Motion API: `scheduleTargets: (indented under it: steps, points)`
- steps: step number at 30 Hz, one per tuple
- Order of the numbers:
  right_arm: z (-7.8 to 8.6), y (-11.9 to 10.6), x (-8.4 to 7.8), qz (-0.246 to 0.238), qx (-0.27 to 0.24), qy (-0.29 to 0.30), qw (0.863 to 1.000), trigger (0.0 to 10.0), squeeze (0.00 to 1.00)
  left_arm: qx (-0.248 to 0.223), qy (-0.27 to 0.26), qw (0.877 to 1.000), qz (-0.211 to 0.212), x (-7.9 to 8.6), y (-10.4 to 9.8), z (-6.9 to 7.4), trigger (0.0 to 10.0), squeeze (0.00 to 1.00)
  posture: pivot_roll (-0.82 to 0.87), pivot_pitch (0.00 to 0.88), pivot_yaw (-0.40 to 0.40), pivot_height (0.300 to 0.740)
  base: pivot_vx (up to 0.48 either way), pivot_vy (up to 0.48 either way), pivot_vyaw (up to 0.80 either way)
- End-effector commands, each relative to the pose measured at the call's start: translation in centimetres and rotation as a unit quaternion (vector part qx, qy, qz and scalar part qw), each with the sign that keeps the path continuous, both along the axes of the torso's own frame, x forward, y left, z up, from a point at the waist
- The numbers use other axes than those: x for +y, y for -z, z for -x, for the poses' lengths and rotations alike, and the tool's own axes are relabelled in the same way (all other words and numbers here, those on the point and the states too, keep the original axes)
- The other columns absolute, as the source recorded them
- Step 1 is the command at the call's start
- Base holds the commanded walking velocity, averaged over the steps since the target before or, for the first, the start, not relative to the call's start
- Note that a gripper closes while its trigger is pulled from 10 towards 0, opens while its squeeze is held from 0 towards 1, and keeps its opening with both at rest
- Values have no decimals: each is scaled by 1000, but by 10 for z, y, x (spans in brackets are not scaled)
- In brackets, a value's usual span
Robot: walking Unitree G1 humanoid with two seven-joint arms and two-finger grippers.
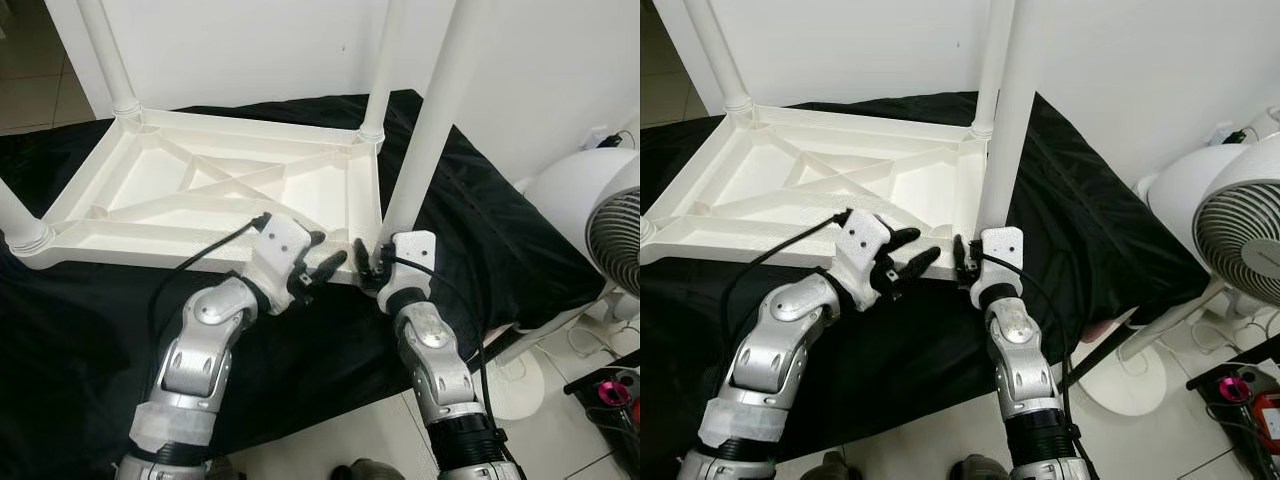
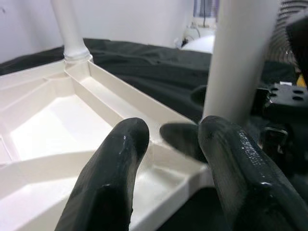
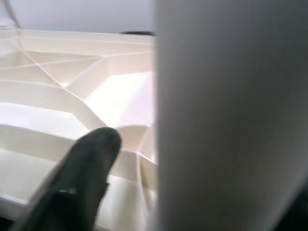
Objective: Building children table
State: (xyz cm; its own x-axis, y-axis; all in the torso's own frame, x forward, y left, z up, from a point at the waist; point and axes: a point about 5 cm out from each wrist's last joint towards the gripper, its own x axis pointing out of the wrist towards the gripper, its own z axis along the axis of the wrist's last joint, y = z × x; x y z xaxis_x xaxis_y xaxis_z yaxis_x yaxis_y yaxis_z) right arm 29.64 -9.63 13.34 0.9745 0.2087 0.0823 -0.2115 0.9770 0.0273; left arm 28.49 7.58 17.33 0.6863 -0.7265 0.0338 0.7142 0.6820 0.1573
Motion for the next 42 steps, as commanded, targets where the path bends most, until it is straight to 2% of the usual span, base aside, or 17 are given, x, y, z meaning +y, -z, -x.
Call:
scheduleTargets:
  steps: [1, 4, 5, 6, 7, 16, 20, 22, 24, 27, 28, 29, 31, 32, 35, 38, 42]
  points:
    - [2, -1, 10, -16, 4, -16, 1000, 10000, 1000, -5, -162, 987, 16, 12, 2, -11, 10000, 0, -63, 37, -19, 740, 0, 0, 0]
    - [7, -1, -2, 2, -5, -18, 1000, 10000, 1000, -12, -182, 983, 0, 18, 2, -15, 10000, 0, -59, 43, -26, 740, 0, 0, 0]
    - [10, 0, -7, 11, -8, -26, 1000, 10000, 937, -18, -192, 981, -5, 22, 1, -16, 10000, 0, -58, 45, -29, 740, 0, 0, 0]
    - [12, 1, -10, 17, -9, -31, 999, 10000, 937, -22, -197, 980, -7, 24, 1, -17, 10000, 0, -58, 45, -29, 740, 0, 0, 0]
    - [14, 2, -12, 23, -10, -35, 999, 10000, 0, -24, -199, 980, -7, 26, 1, -16, 10000, 0, -58, 45, -29, 740, 0, 0, 0]
    - [36, 7, -24, 26, -9, -82, 996, 10000, 0, -34, -205, 978, 14, 38, -4, -9, 10000, 0, -58, 55, -32, 740, 0, 0, 0]
    - [40, 10, -27, 32, -3, -82, 996, 10000, 0, -37, -195, 980, 23, 40, -6, -5, 10000, 0, -61, 61, -33, 740, 0, 0, 0]
    - [41, 13, -28, 29, 4, -86, 996, 10000, 0, -29, -159, 986, 39, 38, -6, 2, 10000, 0, -62, 62, -30, 740, 0, 0, 0]
    - [41, 13, -29, 33, 6, -94, 995, 10000, 0, -16, -93, 994, 51, 34, -7, 16, 10000, 0, -61, 63, -30, 740, 0, 0, 0]
    - [41, 13, -29, 33, 6, -94, 995, 10000, 0, -16, -93, 994, 51, 34, -7, 16, 10000, 0, -61, 63, -30, 740, 0, 0, 0]
    - [40, 15, -29, 37, 8, -102, 994, 10000, 0, 7, -19, 998, 53, 34, -7, 35, 10000, 0, -53, 62, -32, 740, 0, 0, 0]
    - [40, 15, -29, 37, 8, -102, 994, 10000, 0, 7, -19, 998, 53, 34, -7, 35, 10000, 0, -53, 62, -32, 740, 0, 0, 0]
    - [38, 15, -29, 39, 9, -106, 994, 10000, 0, 20, 25, 999, 44, 36, -6, 49, 10000, 0, -48, 62, -35, 740, 0, 0, 0]
    - [38, 15, -29, 39, 9, -106, 994, 10000, 0, 20, 25, 999, 44, 36, -6, 49, 10000, 0, -48, 62, -35, 740, 0, 0, 0]
    - [33, 14, -29, 37, 6, -103, 994, 10000, 0, 45, 56, 997, 30, 41, -1, 68, 10000, 0, -36, 66, -45, 740, 0, 0, 0]
    - [31, 12, -28, 36, 4, -104, 994, 10000, 0, 54, 58, 997, 24, 43, 4, 78, 10000, 0, -32, 67, -47, 740, 0, 0, 0]
    - [26, 12, -26, 30, 1, -110, 993, 10000, 0, 80, 61, 994, 35, 41, 6, 89, 10000, 0, -25, 68, -53, 740, 0, 0, 0]
